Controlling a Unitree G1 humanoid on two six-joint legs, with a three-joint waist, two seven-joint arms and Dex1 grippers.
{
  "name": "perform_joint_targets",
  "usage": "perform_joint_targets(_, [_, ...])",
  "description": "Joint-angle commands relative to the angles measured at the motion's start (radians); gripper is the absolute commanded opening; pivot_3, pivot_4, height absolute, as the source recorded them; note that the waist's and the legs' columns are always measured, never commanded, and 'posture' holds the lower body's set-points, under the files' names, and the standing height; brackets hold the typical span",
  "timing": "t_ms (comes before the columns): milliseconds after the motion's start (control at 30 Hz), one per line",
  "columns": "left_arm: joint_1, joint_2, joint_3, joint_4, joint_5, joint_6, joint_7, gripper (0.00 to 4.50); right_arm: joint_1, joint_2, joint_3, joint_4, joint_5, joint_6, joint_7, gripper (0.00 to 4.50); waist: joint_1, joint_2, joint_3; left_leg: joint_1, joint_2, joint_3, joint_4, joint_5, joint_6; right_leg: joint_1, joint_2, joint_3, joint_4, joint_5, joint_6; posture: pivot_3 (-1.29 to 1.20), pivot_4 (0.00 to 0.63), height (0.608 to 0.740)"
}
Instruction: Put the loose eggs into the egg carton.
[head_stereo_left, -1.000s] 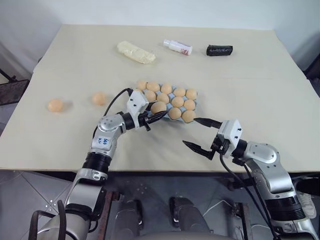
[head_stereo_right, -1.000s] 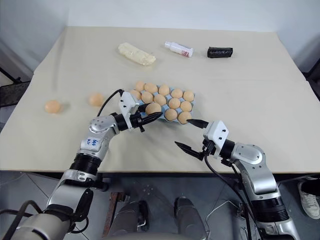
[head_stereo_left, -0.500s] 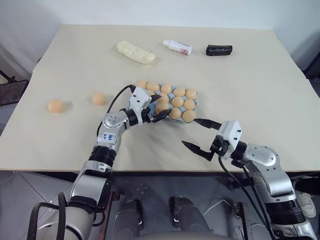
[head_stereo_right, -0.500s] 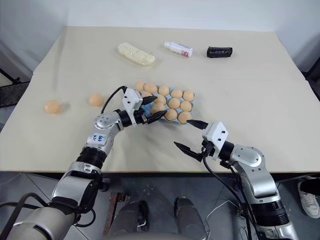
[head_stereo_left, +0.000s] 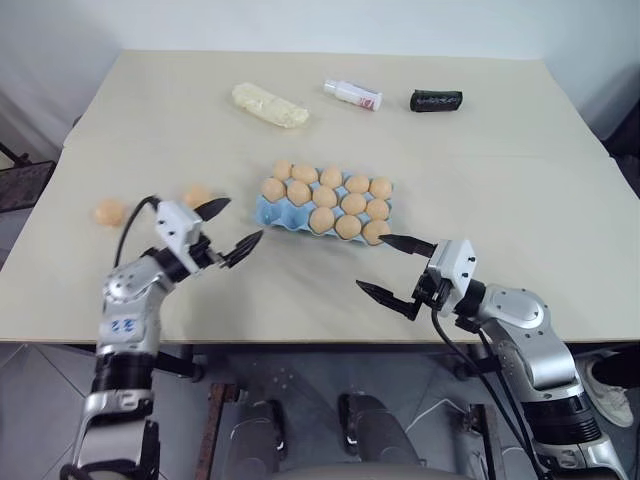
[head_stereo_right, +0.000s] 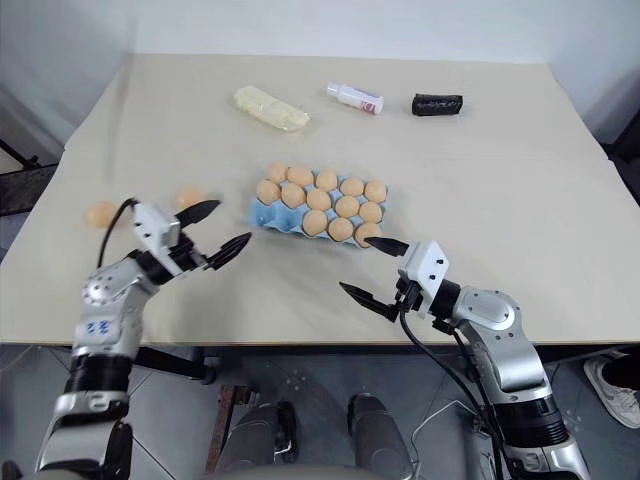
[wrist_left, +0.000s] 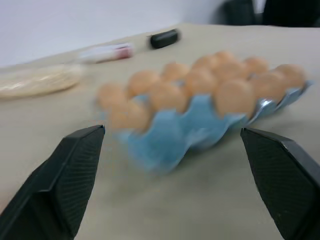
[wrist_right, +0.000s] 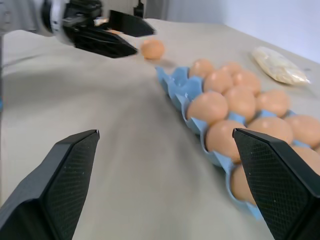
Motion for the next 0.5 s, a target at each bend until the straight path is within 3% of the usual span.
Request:
perform_joint_targets(33, [0.078, 0.017, 0.075, -0.078, 0.004, -0.005, 0.091, 4.49, -0.017, 0.021, -0.012, -0.002, 0.022, -0.037, 0.010, 4.50, 0.001, 0.000, 0.000, 0.000, 0.000, 0.000, 0.000, 0.000, 0.000, 0.000, 0.000, 0.000, 0.000, 0.000, 0.000, 0.00, 0.150, 0.740])
perform_joint_targets(300, [0.229, 0.010, 0.167, -0.178, 0.013, 0.113, 0.282, 4.49, -0.019, 0.034, -0.014, 0.037, 0.018, -0.078, 0.032, 4.50, 0.002, 0.000, 0.000, -0.001, 0.000, -0.002, -0.002, 0.000, 0.000, 0.001, -0.003, 0.001, -0.003, 0.000, -0.001, 0.00, 0.150, 0.740])
perform_joint_targets(500, [0.048, -0.006, 0.103, -0.111, 0.049, 0.200, 0.381, 4.49, -0.034, 0.028, -0.021, 0.051, 0.017, -0.077, 0.028, 4.50, 0.008, 0.000, 0.000, -0.001, 0.000, -0.003, -0.006, 0.000, -0.001, 0.002, -0.004, 0.000, -0.007, 0.000, -0.002, 0.00, 0.150, 0.740])
